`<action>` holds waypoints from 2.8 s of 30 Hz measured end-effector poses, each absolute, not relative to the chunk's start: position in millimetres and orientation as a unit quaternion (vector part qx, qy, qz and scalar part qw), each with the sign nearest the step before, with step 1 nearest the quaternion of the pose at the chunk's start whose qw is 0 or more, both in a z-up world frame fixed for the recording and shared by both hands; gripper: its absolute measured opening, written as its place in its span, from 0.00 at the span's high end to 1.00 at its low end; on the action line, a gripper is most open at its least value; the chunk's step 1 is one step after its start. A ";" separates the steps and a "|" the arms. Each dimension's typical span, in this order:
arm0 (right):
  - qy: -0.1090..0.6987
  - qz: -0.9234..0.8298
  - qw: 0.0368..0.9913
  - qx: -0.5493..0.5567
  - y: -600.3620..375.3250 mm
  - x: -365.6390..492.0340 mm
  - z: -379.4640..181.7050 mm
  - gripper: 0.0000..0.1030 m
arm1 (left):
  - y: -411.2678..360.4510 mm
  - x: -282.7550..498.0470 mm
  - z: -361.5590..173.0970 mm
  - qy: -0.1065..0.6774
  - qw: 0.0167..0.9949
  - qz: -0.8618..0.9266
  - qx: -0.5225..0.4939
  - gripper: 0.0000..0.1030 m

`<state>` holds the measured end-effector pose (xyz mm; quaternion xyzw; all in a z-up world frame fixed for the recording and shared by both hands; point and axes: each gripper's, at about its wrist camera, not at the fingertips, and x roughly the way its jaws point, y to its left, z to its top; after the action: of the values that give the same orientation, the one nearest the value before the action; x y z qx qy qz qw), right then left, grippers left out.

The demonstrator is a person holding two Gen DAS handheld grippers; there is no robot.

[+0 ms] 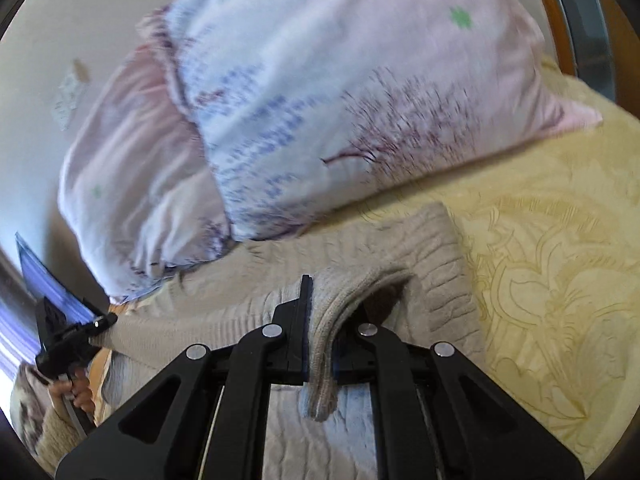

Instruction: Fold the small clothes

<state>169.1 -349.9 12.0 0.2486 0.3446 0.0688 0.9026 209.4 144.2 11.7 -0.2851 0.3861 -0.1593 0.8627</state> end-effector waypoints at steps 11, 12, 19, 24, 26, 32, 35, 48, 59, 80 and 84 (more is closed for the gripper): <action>0.318 0.061 0.889 0.323 -363.1 190.8 28.6 0.33 | 163.3 210.3 23.4 0.341 0.856 -0.144 -0.362 0.38; 0.305 0.056 0.897 0.314 -364.8 185.3 33.7 0.29 | 166.3 206.5 28.6 0.335 0.859 -0.144 -0.358 0.37; 0.308 0.034 0.913 0.267 -385.9 135.3 44.0 0.52 | 176.5 176.9 42.0 0.362 0.877 -0.134 -0.288 0.43; 0.343 0.041 0.913 0.216 -382.9 112.8 29.1 0.63 | 168.0 156.0 32.2 0.392 0.882 -0.132 -0.228 0.50; 0.352 0.040 0.914 0.200 -379.8 108.7 24.3 0.64 | 162.1 151.4 27.5 0.397 0.884 -0.130 -0.209 0.51; 0.369 0.044 0.912 0.175 -374.3 101.5 13.1 0.70 | 151.9 144.2 12.2 0.418 0.882 -0.120 -0.181 0.54; 0.375 0.043 0.913 0.153 -368.7 102.4 9.0 0.74 | 150.0 143.8 6.6 0.426 0.880 -0.117 -0.177 0.59; 0.339 0.040 0.927 0.152 -366.2 83.3 23.1 0.91 | 156.9 137.3 4.2 0.435 0.869 -0.139 -0.191 0.93; 0.371 -0.005 0.918 0.142 -364.2 63.2 7.5 0.91 | 163.2 131.8 2.6 0.448 0.863 -0.159 -0.171 0.93; 0.369 0.063 0.926 0.040 -270.7 124.7 34.9 0.57 | 116.8 137.0 35.7 0.391 0.894 -0.172 -0.137 0.39; 0.390 0.061 0.918 0.037 -261.4 141.4 22.6 0.57 | 108.7 147.9 23.5 0.410 0.887 -0.165 -0.134 0.38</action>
<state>141.4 -261.4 22.6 0.0375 0.3904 0.0608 0.9179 147.9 108.7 23.5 -0.1339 0.4099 -0.1653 0.8870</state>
